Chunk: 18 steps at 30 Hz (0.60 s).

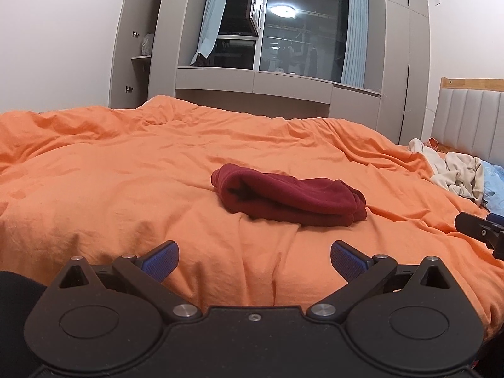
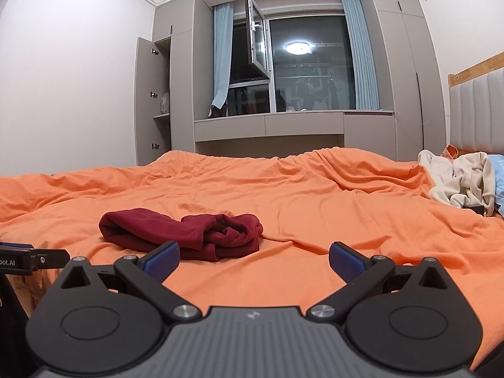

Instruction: Fold small clothes

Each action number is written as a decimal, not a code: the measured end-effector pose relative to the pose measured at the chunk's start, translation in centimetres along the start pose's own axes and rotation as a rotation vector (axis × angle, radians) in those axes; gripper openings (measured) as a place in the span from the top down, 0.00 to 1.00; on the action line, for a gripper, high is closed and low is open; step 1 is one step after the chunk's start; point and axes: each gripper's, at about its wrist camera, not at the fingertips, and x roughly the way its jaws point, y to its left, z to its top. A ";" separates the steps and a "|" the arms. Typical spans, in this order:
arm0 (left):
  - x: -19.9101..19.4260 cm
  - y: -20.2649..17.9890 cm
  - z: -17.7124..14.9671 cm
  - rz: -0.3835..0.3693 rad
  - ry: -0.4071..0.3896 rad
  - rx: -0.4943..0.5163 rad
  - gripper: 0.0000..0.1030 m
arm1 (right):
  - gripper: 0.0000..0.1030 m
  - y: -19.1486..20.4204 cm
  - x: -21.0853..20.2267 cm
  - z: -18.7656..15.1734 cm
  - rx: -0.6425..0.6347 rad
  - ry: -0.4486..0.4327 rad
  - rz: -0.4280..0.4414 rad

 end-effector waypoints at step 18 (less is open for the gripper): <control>0.3 0.0 0.2 0.008 0.000 -0.010 0.01 | 0.00 0.0 0.2 -0.1 -0.001 0.008 0.000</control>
